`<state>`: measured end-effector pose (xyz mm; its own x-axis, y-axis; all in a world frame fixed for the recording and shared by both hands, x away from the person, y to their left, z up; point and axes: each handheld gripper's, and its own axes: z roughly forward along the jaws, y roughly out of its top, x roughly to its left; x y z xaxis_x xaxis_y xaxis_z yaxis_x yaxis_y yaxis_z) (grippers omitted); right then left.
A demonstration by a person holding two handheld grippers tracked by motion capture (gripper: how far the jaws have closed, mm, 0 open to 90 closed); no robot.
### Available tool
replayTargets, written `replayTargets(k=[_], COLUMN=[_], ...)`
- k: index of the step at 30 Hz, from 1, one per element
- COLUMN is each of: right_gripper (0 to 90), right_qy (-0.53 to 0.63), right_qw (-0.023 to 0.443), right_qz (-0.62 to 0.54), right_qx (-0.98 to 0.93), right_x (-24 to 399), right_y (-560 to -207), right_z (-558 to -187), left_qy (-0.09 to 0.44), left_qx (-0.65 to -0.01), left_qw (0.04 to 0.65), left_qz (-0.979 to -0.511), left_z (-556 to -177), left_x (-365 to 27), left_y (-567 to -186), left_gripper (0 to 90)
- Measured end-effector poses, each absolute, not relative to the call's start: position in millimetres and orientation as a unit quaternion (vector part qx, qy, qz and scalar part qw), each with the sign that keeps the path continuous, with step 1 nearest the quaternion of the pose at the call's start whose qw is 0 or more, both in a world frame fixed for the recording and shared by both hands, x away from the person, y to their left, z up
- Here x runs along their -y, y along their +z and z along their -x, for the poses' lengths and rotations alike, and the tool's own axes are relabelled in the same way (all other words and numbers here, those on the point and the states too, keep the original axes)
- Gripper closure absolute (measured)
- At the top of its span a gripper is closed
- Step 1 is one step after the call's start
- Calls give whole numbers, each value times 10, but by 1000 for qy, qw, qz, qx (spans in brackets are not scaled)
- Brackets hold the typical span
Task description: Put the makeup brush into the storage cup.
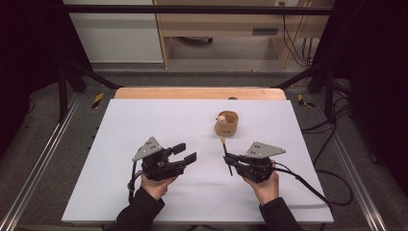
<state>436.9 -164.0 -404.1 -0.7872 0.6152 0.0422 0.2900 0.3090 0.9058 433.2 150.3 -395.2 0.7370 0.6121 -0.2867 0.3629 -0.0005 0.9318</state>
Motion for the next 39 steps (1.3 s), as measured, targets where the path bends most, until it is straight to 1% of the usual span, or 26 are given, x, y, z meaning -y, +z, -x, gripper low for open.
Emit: replayTargets(k=[8, 16, 22, 28, 39], right_gripper=[831, 831, 830, 830, 830], right_qy=[527, 545, 551, 549, 557], right_qw=[170, 180, 190, 192, 202], right_qz=[-300, -311, -323, -334, -346], right_qx=[-777, -758, -746, -742, -728], right_x=[1778, 1900, 1959, 1966, 1903], right_y=[-3950, -3821, -3741, -3741, -3685], right_z=[-4388, -4438, -4492, -4566, -4703], left_qy=[113, 136, 151, 163, 198], left_qx=[-362, -361, -378, -396, -402], left_qw=[597, 585, 575, 566, 551], left_qz=[-706, -714, -710, -704, -704], left_z=[-4329, -4258, -4184, -4130, -4048], left_x=[-1687, -1863, -2125, -2355, -2597], left_y=[-3974, -3978, -4014, -4087, -4202], left_gripper=[244, 172, 155, 140, 120])
